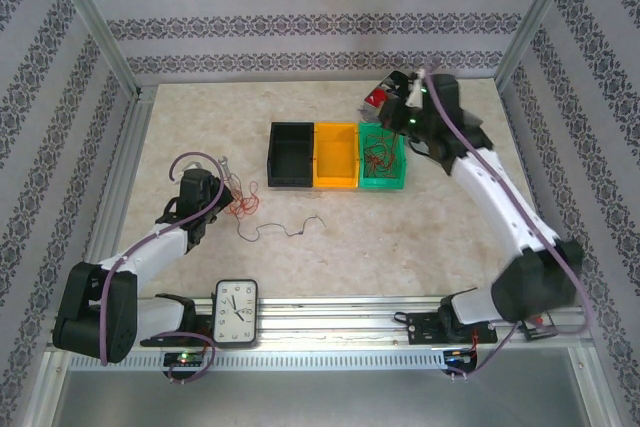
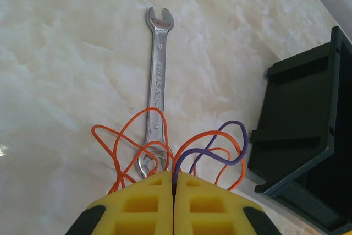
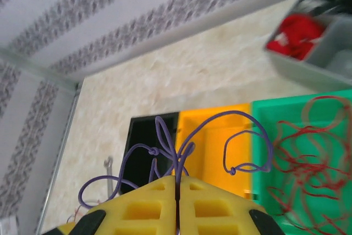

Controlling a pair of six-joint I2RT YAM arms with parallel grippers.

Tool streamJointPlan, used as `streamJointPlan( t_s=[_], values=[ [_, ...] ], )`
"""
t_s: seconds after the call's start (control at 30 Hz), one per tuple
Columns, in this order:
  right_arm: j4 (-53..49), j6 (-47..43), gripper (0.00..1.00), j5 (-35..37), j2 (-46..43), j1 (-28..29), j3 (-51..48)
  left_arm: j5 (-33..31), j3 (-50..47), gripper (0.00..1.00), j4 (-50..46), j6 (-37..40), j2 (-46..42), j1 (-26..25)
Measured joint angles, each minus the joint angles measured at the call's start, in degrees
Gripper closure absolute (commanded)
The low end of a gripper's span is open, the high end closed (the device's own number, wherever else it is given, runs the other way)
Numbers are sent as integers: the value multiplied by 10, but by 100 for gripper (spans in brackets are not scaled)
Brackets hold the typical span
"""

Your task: Untangle the cables

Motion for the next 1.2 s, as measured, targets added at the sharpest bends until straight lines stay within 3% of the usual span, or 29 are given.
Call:
streamJointPlan(
  t_s=[0.2, 0.33, 0.43, 0.6, 0.83, 0.93, 1.1, 1.2],
  values=[
    [-5, -6, 88, -55, 133, 32, 49, 0, 0, 100, 2, 0, -2, 0],
    [-12, -14, 70, -60, 191, 37, 67, 7, 0, 100, 3, 0, -4, 0],
    [-23, -19, 64, -43, 206, 44, 73, 7, 0, 100, 3, 0, -7, 0],
    [-33, -50, 63, -23, 201, 80, 75, 7, 0, 100, 3, 0, -10, 0],
    [-47, -121, 60, -81, 180, 178, 54, 9, 0, 100, 3, 0, -10, 0],
    [-64, -153, 53, -103, 182, 212, 45, 9, 0, 100, 3, 0, -10, 0],
    [-142, -272, 50, -87, 245, 338, 72, 9, 0, 100, 3, 0, -10, 0],
    [-184, -325, 49, -72, 288, 384, 90, 9, 0, 100, 3, 0, -10, 0]
  ],
)
